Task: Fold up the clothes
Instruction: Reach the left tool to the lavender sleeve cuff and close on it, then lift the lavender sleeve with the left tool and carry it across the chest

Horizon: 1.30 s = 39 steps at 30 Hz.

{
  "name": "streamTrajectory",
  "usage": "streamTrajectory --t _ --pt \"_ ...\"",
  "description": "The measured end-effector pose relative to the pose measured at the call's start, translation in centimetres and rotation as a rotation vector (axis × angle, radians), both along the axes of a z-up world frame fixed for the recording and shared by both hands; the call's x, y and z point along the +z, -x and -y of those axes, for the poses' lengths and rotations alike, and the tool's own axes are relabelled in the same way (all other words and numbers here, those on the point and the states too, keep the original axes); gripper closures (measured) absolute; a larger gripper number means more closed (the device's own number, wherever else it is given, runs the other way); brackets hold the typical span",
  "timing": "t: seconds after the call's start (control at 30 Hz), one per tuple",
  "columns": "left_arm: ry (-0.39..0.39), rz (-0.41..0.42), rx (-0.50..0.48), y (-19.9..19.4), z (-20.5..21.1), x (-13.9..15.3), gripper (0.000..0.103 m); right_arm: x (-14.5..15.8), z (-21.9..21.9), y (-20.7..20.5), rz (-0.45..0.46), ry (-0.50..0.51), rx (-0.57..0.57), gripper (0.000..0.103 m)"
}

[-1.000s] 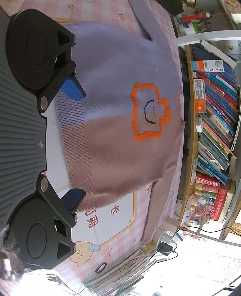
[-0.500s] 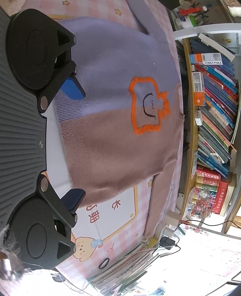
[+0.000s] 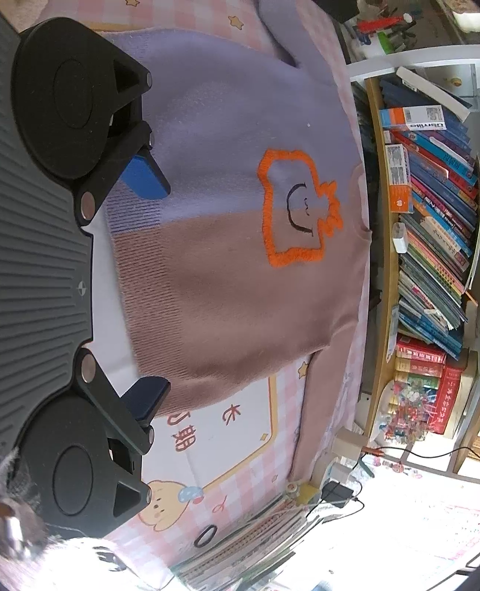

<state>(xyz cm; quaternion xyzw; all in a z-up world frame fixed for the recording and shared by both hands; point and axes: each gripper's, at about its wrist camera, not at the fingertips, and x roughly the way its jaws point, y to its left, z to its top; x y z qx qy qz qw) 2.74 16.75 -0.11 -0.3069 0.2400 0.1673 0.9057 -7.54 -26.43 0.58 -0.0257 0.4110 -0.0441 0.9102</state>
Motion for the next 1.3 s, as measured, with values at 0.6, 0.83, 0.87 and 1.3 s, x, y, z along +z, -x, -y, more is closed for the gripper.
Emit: streamTrajectory --t 0.6,0.83,0.87,1.3 --pt "-0.163 0.143 -0.066 -4.4 15.9 8.5 0.099 -1.0 9.9 -4.9 0.021 -0.120 0.259 0.000" --pt "-0.221 0.116 -0.148 -8.4 23.0 8.6 0.099 -1.3 14.0 -6.0 0.019 -0.160 0.295 0.000" --pt "-0.228 0.111 -0.160 -9.0 24.0 8.6 0.099 -1.3 14.6 -6.1 0.020 -0.166 0.296 0.000" --pt "-0.315 0.005 -0.342 -13.7 34.8 4.9 0.099 -1.9 20.8 -6.6 0.012 -0.204 0.207 0.000"
